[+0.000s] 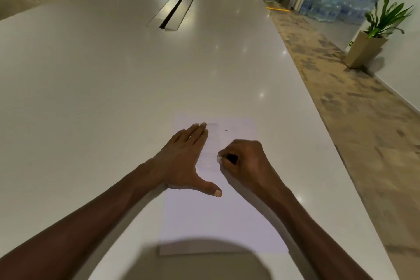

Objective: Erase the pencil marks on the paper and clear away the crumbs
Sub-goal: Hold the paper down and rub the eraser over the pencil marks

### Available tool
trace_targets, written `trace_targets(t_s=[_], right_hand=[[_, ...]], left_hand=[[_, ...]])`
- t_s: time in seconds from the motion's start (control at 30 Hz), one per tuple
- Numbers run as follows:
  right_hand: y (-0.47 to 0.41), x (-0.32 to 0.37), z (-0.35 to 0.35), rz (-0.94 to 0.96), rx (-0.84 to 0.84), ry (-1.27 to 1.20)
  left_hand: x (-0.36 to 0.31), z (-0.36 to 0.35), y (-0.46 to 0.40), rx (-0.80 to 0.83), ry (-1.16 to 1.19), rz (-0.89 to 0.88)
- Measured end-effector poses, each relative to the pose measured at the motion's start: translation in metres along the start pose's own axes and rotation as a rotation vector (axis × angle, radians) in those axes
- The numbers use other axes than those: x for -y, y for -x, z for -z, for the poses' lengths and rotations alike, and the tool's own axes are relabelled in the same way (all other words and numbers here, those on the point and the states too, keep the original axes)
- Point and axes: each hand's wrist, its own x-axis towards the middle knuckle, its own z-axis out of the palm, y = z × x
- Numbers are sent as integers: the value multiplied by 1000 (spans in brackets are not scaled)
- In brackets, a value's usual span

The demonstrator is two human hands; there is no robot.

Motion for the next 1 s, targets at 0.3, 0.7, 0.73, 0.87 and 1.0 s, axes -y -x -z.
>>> trace_targets(t_s=[0.3,0.7,0.73,0.87,1.0], right_hand=[[-63,-22,-4,82,-26,124],[3,1,3,68,28,11],[-4,-2,3,52,5,-2],[-42,-16,-2,40,-53,12],[-73,-21,-3,28,-83,51]], left_hand=[[0,2,0,11,13,13],[0,2,-1,26,2,17],[0,1,-1,27,-2,17],[-1,2,0,39,-10,14],[-2,3,0,41,-1,18]])
